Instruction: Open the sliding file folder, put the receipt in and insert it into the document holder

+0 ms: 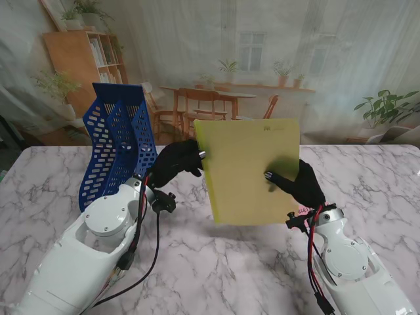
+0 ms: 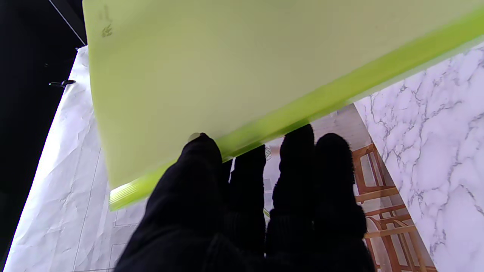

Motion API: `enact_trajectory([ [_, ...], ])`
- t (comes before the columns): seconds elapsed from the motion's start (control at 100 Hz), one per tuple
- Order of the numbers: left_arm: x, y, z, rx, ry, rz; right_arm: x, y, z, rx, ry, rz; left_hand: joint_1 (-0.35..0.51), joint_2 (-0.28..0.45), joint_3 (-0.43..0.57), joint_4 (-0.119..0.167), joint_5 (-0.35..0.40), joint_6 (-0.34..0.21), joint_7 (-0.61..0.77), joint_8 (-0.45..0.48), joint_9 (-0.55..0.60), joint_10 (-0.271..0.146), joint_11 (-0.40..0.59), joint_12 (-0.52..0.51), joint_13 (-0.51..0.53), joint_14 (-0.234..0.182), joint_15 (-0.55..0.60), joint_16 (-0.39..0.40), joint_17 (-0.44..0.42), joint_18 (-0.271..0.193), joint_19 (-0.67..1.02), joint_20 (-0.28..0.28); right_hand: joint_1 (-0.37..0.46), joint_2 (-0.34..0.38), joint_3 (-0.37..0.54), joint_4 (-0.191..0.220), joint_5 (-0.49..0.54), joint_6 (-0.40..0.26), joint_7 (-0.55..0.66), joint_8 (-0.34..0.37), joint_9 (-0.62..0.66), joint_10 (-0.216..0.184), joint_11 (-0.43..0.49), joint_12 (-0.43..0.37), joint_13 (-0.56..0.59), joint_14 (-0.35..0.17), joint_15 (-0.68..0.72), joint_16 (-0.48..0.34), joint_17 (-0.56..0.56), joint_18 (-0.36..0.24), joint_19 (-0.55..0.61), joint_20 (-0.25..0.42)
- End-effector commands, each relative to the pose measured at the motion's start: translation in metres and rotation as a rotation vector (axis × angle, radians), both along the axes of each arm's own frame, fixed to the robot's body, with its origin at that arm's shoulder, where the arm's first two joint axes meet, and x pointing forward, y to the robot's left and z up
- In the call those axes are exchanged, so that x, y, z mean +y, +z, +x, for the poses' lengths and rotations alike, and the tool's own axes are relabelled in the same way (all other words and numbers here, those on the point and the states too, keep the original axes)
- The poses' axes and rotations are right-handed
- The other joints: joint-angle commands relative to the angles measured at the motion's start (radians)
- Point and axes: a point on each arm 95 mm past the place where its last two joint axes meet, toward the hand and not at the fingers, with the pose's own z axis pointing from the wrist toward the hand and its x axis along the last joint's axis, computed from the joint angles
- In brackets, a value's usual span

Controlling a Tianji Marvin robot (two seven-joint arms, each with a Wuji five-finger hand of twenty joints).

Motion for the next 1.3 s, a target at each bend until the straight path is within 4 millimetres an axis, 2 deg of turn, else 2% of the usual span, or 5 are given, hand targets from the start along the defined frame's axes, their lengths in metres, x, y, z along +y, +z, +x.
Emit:
enact_trajectory([
  [0.0, -0.004, -0.003, -0.001, 0.011, -0.022, 0.005, 0.007, 0.002, 0.002, -0.029, -0.012, 0.031, 0.061, 0.014, 0.044, 0.018, 0.079, -0.075, 0.110, 0.010, 0.049, -0.016, 0.021, 0.012, 0.025, -0.027, 0.038, 0.023, 0.021, -0.060, 0.036, 0.015, 0.083, 0.039, 0.052, 0.005, 0.015, -0.171, 0.074, 0.047, 0.000, -0.033, 0.036, 0.013, 0.030, -0.022, 0.025, 0.019, 0.004, -0.057, 0.018, -0.007],
  [0.24, -0.011, -0.012, -0.003, 0.048, -0.029, 0.023, 0.012, 0.011, 0.008, -0.092, -0.057, 0.076, 0.061, 0.013, 0.047, 0.020, 0.079, -0.072, 0.121, 0.002, 0.052, -0.016, 0.018, 0.012, 0.028, -0.027, 0.036, 0.020, 0.021, -0.058, 0.033, 0.009, 0.085, 0.045, 0.050, 0.005, 0.010, -0.188, 0.085, 0.065, 0.000, -0.033, 0.074, 0.036, 0.034, -0.026, 0.075, 0.040, 0.032, -0.066, 0.030, -0.008],
  [0.57, -0.021, -0.031, -0.005, 0.105, -0.025, 0.027, 0.012, 0.018, 0.011, -0.118, -0.071, 0.094, 0.061, 0.006, 0.053, 0.018, 0.097, -0.060, 0.119, -0.021, 0.066, -0.007, 0.013, 0.001, 0.041, -0.023, 0.032, 0.012, 0.039, -0.054, 0.035, 0.003, 0.088, 0.038, 0.062, 0.005, 0.015, -0.173, 0.091, 0.066, 0.009, -0.020, 0.103, 0.054, 0.035, -0.020, 0.136, 0.058, 0.066, -0.053, 0.039, -0.012],
  [1.04, -0.034, -0.038, -0.009, 0.143, -0.040, 0.016, 0.009, 0.030, 0.015, -0.148, -0.086, 0.120, 0.061, 0.014, 0.044, 0.017, 0.088, -0.063, 0.109, -0.030, 0.054, -0.011, 0.007, -0.012, 0.034, -0.023, 0.030, 0.007, 0.033, -0.055, 0.034, -0.002, 0.089, 0.033, 0.073, 0.004, 0.019, -0.163, 0.093, 0.065, 0.019, -0.014, 0.107, 0.062, 0.033, -0.018, 0.171, 0.065, 0.084, -0.043, 0.040, -0.015],
  [1.29, -0.039, -0.038, -0.010, 0.142, -0.045, 0.002, 0.009, 0.043, 0.018, -0.171, -0.079, 0.129, 0.061, 0.014, 0.039, 0.017, 0.089, -0.063, 0.108, -0.030, 0.055, -0.012, 0.010, -0.015, 0.037, -0.024, 0.032, 0.007, 0.034, -0.058, 0.036, -0.003, 0.089, 0.034, 0.075, 0.003, 0.020, -0.161, 0.094, 0.066, 0.021, -0.011, 0.107, 0.066, 0.033, -0.020, 0.181, 0.066, 0.091, -0.044, 0.041, -0.015],
])
